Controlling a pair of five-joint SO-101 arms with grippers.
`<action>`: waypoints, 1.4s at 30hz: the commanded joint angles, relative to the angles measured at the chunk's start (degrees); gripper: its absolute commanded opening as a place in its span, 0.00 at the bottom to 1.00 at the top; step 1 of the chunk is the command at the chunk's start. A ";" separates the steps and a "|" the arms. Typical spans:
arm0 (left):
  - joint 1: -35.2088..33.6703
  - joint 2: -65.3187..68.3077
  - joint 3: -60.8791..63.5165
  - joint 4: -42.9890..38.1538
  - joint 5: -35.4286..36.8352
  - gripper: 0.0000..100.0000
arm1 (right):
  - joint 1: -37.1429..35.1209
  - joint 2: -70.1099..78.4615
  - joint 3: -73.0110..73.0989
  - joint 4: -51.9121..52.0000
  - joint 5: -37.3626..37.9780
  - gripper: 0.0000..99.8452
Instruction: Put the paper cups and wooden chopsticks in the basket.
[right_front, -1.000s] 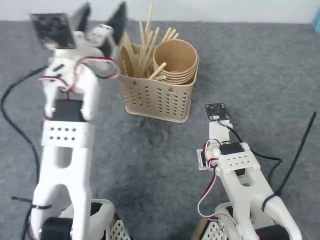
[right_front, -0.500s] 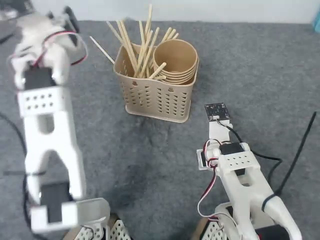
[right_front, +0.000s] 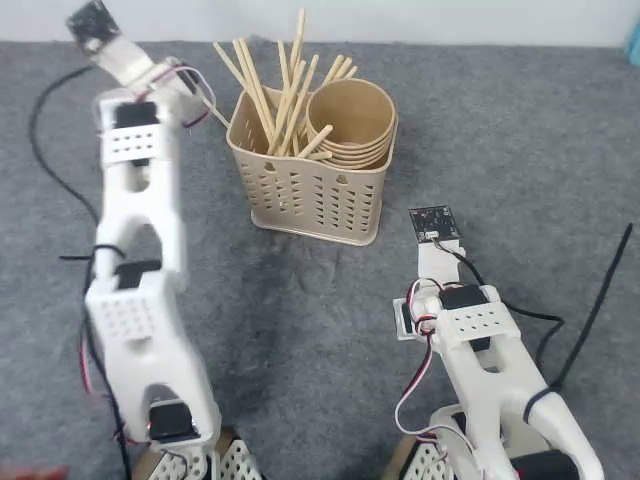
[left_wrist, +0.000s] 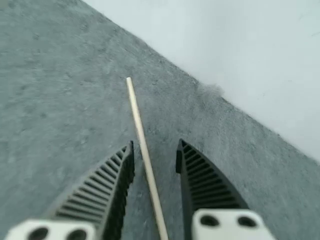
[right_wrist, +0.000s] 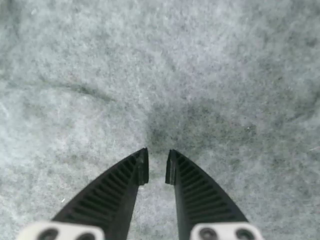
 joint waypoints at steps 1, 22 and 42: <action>1.58 10.90 -11.74 -8.44 1.14 0.13 | 0.48 -1.19 -0.35 -0.84 0.62 0.07; 4.75 60.13 -66.07 -15.56 -13.71 0.01 | 0.04 -1.19 -0.35 -0.66 3.78 0.07; 5.01 50.81 -66.51 35.60 -27.60 0.01 | 0.04 -1.19 -0.35 -0.48 3.87 0.07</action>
